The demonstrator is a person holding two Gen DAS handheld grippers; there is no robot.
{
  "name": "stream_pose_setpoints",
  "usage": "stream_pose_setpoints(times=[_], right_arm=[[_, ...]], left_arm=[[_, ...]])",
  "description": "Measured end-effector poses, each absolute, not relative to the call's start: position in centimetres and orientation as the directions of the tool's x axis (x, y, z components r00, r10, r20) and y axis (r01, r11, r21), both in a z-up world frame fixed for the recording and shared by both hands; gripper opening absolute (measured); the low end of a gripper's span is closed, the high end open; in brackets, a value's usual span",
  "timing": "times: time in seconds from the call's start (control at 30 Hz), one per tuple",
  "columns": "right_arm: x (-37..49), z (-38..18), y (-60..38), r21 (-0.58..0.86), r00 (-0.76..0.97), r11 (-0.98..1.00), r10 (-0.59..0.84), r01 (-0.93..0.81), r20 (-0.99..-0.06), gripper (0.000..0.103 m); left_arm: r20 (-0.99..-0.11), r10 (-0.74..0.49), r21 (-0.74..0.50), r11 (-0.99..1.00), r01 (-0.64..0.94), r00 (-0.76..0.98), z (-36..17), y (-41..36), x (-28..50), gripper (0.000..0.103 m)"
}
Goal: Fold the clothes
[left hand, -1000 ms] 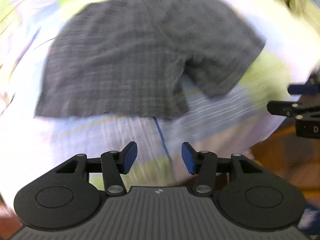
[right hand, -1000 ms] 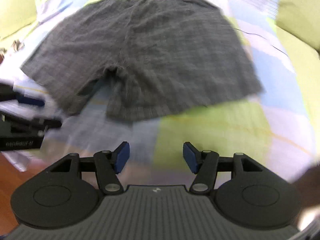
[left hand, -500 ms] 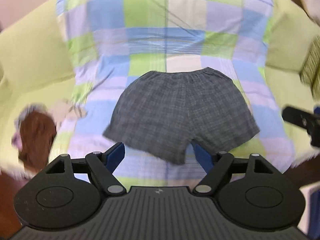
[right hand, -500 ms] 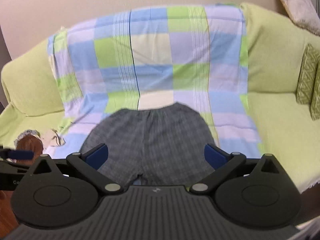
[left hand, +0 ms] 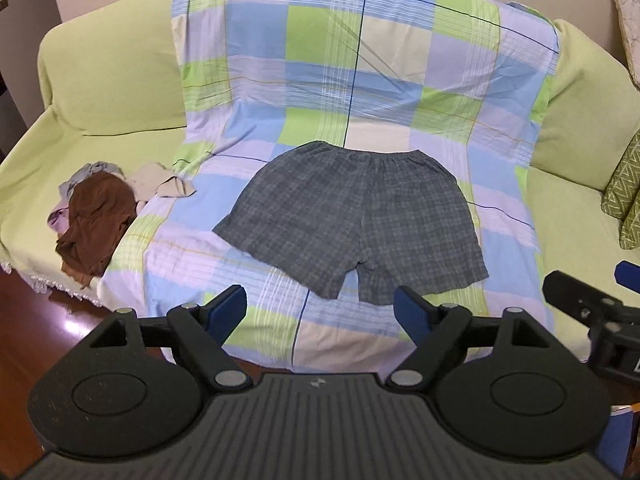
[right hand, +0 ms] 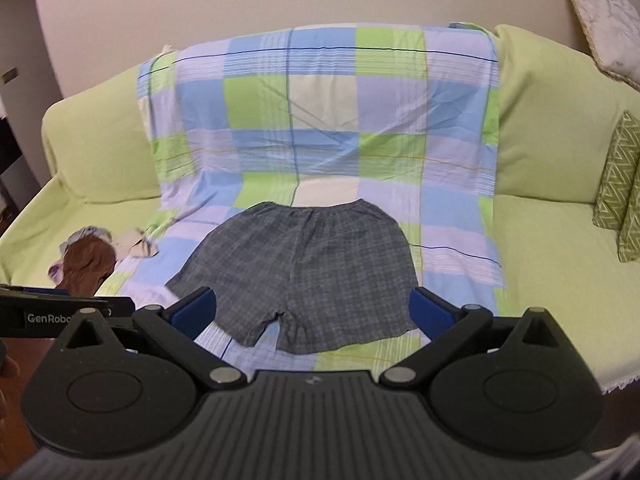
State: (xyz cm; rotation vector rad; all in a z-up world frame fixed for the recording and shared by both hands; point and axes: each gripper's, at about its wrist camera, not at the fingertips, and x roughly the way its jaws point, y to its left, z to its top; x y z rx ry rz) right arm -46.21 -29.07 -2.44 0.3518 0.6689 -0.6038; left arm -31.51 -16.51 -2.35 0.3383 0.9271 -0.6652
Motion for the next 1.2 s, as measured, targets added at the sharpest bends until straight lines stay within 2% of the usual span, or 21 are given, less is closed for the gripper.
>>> stream_pose_setpoints(times=[0.4, 0.9, 1.2], right_arm=[[-47.1, -0.5, -25.5, 0.107, 0.588, 0.725, -0.452, 0.68, -0.671, 0.102], [-41.1, -0.8, -22.5, 0.121, 0.5, 0.608, -0.506, 0.785, -0.703, 0.102], [-38.4, -1.5, -23.2, 0.112, 0.47, 0.585, -0.507, 0.803, -0.723, 0.102]], left_arm=[[-0.814, -0.42, 0.011, 0.681, 0.732, 0.402, 0.0, -16.2, -30.9, 0.083], [-0.807, -0.443, 0.05, 0.607, 0.793, 0.39, 1.0, -13.9, -24.2, 0.083], [-0.827, -0.435, 0.03, 0.598, 0.801, 0.356, -0.2, -14.6, -21.8, 0.083]])
